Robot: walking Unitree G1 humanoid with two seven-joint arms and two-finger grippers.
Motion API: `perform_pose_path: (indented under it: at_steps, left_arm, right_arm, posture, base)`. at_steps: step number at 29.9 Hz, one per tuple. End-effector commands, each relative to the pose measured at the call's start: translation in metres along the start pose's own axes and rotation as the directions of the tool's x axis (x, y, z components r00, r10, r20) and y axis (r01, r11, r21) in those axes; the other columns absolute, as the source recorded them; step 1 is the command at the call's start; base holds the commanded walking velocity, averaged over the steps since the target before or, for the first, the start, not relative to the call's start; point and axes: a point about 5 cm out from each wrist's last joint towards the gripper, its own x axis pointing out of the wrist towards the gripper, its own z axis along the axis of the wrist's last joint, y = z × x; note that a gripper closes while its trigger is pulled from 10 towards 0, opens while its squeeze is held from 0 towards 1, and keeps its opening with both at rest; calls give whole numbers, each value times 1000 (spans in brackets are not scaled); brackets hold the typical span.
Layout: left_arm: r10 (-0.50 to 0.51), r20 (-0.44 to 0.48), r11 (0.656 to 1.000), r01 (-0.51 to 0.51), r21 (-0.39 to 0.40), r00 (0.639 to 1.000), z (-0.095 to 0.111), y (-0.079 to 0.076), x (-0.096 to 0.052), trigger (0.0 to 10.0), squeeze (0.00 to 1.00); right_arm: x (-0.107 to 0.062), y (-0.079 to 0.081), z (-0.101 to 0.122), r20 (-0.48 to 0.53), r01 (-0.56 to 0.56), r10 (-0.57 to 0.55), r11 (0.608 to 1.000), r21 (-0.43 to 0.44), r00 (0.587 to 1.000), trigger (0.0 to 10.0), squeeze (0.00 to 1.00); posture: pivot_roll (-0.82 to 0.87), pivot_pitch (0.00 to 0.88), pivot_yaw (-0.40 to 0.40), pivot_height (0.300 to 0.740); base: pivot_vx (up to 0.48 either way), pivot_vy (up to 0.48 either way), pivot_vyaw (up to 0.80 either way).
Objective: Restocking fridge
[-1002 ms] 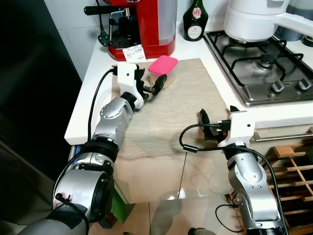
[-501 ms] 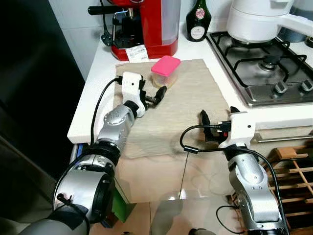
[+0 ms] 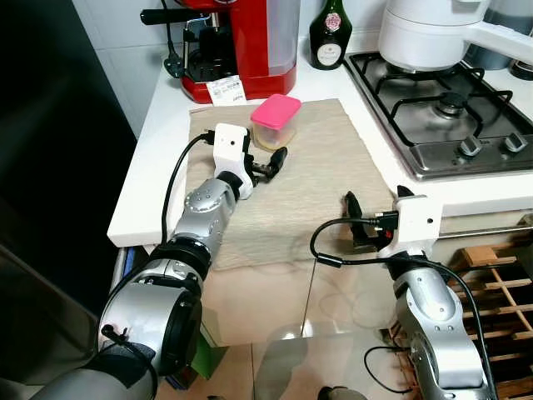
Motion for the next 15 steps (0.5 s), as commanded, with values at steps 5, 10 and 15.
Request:
perform_pose_path:
  at_steps: [5,10,15]
  left_arm:
    - [9,8,1000,-10,14,1000,8,-4,6,10000,0]
    - [30,16,999,-31,32,999,13,-6,10,10000,0]
    - [46,12,999,-47,28,999,16,-6,12,10000,0]
  right_arm:
    - [-2,0,5,6,-6,6,1000,-18,1000,10000,78]
    - [-3,1,5,2,-9,9,1000,-20,1000,10000,75]
    - [-8,0,6,-4,-7,7,1000,-25,1000,10000,78]
  posture:
    - [-226,72,84,740]
    - [-232,76,82,740]
    - [-249,87,91,740]
  base:
    - [0,0,0]
    - [0,0,0]
    - [0,0,0]
